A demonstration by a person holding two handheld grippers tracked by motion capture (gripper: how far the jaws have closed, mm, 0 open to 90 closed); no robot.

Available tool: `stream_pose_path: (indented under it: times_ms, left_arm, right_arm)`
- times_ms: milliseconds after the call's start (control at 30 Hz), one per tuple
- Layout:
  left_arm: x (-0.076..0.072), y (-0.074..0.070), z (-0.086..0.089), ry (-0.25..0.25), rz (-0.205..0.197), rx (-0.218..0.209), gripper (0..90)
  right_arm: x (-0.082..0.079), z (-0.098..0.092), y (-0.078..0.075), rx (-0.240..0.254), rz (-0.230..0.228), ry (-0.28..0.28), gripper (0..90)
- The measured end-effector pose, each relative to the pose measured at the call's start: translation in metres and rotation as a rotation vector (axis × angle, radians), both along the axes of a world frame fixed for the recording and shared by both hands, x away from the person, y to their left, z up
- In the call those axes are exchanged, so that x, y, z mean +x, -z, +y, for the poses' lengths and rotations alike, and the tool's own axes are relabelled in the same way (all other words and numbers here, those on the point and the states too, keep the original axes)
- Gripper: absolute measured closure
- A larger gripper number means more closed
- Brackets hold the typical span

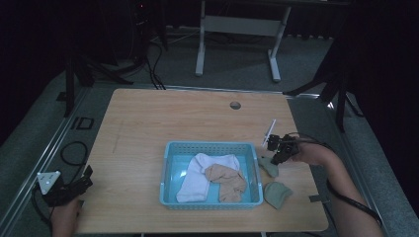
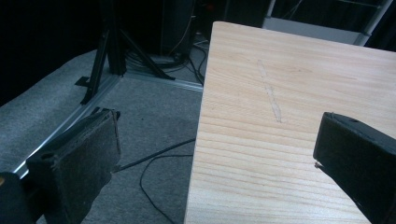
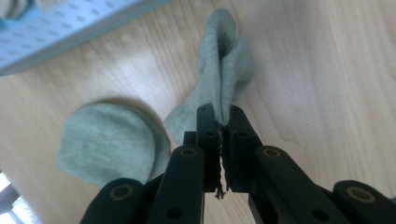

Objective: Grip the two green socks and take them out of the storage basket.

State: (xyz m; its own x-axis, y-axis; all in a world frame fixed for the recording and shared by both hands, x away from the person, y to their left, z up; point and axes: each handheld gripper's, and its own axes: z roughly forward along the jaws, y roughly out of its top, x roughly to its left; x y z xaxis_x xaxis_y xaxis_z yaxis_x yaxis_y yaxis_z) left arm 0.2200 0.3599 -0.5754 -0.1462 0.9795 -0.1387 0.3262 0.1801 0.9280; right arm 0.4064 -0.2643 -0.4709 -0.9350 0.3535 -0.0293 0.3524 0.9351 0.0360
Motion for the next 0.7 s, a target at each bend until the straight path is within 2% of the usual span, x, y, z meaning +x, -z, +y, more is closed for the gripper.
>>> stream_pose_path:
  times_ms: [167, 300, 533, 700]
  left_arm:
    - [0.000, 0.000, 0.000, 0.001, 0.001, -0.001, 0.7]
    - [0.000, 0.000, 0.000, 0.000, 0.001, 0.000, 0.7]
    - [0.000, 0.000, 0.000, -0.001, 0.003, -0.001, 0.7]
    - [0.000, 0.000, 0.000, -0.003, 0.004, -0.002, 0.7]
  right_arm:
    - [0.004, -0.002, 0.018, 0.000, 0.021, 0.019, 86.1]
    - [0.007, -0.001, 0.027, -0.014, 0.017, 0.029, 86.1]
    - [0.010, 0.001, 0.037, -0.032, 0.021, 0.041, 86.1]
    - [0.012, 0.000, 0.041, -0.019, 0.019, 0.055, 85.6]
